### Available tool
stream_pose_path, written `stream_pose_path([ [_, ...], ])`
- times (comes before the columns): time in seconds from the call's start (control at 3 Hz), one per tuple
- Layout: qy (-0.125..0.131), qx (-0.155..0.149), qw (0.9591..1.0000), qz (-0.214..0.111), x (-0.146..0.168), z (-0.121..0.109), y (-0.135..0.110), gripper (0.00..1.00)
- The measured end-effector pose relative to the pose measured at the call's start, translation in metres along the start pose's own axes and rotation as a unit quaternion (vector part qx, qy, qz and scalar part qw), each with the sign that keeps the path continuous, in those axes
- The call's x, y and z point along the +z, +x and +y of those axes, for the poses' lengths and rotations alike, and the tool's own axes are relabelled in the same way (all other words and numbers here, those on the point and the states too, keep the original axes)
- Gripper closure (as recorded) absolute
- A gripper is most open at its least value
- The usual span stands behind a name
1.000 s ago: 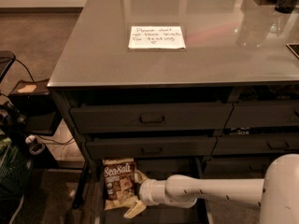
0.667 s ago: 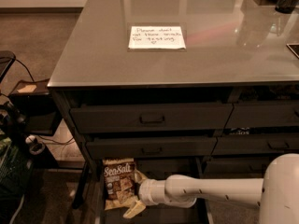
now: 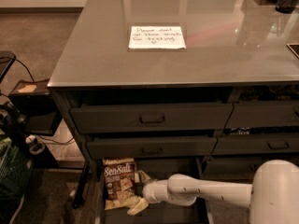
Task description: Pick brown chip bag from bottom drawer and place on counter
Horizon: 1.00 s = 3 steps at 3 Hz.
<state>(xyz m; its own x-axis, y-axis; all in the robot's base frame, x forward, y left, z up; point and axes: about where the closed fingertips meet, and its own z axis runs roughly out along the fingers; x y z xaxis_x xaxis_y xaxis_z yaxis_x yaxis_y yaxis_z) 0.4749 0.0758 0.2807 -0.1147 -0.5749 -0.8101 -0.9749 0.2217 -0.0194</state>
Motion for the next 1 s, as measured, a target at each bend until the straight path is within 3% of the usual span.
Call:
stream_pose_path([
  [0.33, 0.004, 0.027, 0.9996, -0.013, 0.028, -0.027, 0.023, 0.00],
  [1.0, 0.023, 0.067, 0.9973, -0.020, 0.075, -0.071, 0.048, 0.00],
])
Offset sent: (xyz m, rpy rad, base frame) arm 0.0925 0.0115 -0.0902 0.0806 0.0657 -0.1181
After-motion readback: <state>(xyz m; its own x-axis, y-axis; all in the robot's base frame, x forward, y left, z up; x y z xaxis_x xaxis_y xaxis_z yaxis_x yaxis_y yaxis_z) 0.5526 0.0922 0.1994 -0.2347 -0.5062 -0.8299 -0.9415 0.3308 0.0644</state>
